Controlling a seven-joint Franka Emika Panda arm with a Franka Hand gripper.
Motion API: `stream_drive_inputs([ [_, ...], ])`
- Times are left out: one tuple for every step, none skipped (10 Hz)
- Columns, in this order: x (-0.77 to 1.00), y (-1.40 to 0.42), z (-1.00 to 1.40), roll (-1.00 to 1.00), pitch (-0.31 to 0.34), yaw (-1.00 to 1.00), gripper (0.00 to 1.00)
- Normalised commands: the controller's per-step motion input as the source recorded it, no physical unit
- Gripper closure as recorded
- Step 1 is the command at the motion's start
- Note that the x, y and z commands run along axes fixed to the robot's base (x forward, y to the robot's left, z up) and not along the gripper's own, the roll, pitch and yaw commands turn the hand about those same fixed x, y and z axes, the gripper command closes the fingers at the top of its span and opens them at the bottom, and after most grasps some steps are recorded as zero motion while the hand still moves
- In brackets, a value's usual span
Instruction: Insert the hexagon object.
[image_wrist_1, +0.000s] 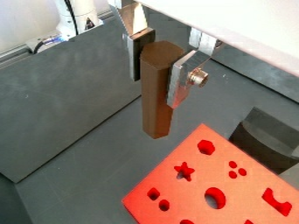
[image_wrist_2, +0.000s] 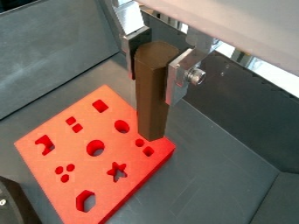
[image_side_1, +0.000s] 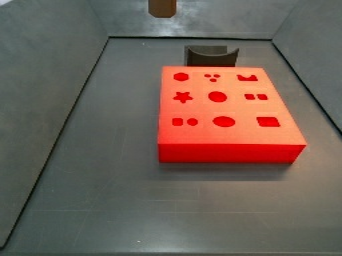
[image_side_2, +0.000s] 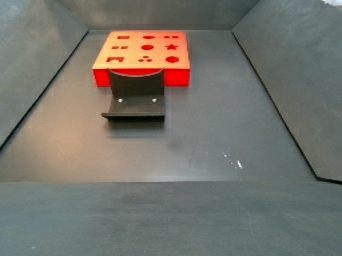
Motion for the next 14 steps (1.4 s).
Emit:
stream_drive_inputs([
  [0.27, 0.33, -0.33, -0.05, -0.13, -0.52, 1.0],
  [0.39, 0.13, -0.28, 0.0, -0.05, -0.81, 1.0],
  [0.37, 0.1, -0.31, 0.01, -0.034, -0.84, 1.0],
  [0.37, 0.11, -0.31, 0.01, -0.036, -0.83, 1.0],
  [0.36, 0.08, -0.41, 0.06, 0.0, -0.86, 1.0],
  [0.37, 0.08, -0.5, 0.1, 0.0, -0.85, 1.0],
  [0.35, 0.15, -0.66, 0.14, 0.05, -0.78, 1.0],
  [0.25, 0.48, -0.82, 0.0, 0.053, -0.57, 1.0],
  [0.0, 0.69, -1.0, 0.0, 0.033, -0.39, 1.0],
  [0.0, 0.73, -1.0, 0.0, 0.009, -0.32, 1.0],
  [0.0, 0.73, -1.0, 0.0, 0.031, -0.35, 1.0],
  [0.0, 0.72, -0.96, 0.0, 0.05, -0.35, 1.0],
  [-0.01, 0.7, -0.75, 0.0, 0.064, -0.34, 1.0],
  [0.08, 0.52, -0.43, -0.1, 0.021, -0.42, 1.0],
])
